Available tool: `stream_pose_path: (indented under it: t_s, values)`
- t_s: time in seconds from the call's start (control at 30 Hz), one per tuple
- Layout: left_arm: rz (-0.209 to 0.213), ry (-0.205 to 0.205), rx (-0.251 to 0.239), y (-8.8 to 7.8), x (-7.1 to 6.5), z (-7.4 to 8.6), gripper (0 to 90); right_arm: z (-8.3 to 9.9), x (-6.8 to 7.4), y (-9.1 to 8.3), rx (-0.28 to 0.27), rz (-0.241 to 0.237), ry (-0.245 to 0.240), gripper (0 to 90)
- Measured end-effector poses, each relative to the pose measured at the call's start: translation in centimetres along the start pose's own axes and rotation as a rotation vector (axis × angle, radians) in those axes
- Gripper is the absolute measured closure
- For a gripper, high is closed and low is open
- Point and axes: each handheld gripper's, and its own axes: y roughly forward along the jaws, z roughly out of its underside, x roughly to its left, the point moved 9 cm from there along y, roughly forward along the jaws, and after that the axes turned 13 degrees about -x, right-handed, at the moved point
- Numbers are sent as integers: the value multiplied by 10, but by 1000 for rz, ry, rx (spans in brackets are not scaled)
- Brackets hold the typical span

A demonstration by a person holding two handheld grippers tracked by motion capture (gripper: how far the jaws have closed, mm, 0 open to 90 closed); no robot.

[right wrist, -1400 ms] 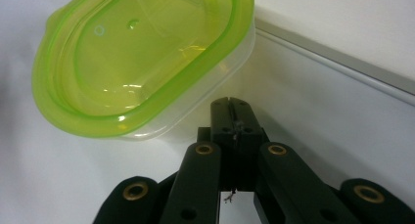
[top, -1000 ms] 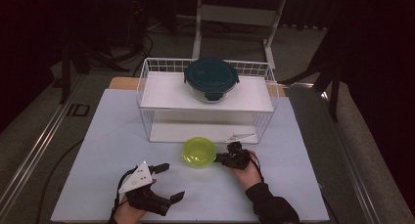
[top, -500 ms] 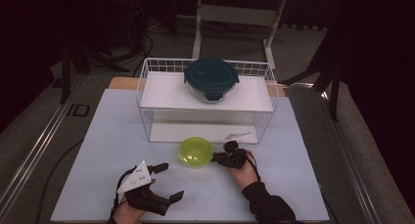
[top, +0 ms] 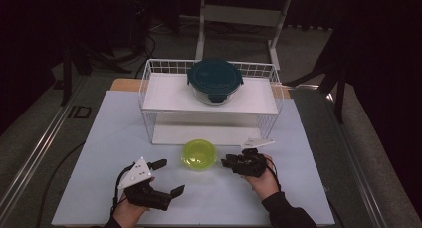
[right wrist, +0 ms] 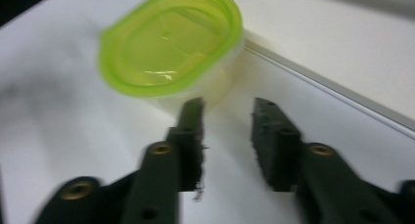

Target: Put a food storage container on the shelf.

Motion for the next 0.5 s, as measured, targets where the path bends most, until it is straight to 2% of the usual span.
stream_pose_path:
  t_s: [0.13,0.23,0.27,0.3,0.4,0.43,0.5]
  values:
    - [13,-6,8,4,0,-10,6,-9,10,-16,-49,-8,-11,444]
    - [30,-35,12,10,1,-19,6,-18,15,-24,-95,-14,-5,336]
    - [29,-29,18,12,2,-22,6,-20,17,-26,-105,-14,-1,293]
    - [23,-18,21,14,4,-24,6,-22,20,-28,-108,-36,2,242]
    - [15,-20,34,19,10,-31,6,-28,24,-32,-137,-60,8,209]
    - [17,-29,34,21,11,-33,6,-30,25,-32,-137,-70,2,176]
    - [12,-59,43,24,16,-35,6,-33,26,-33,-152,-71,-2,174]
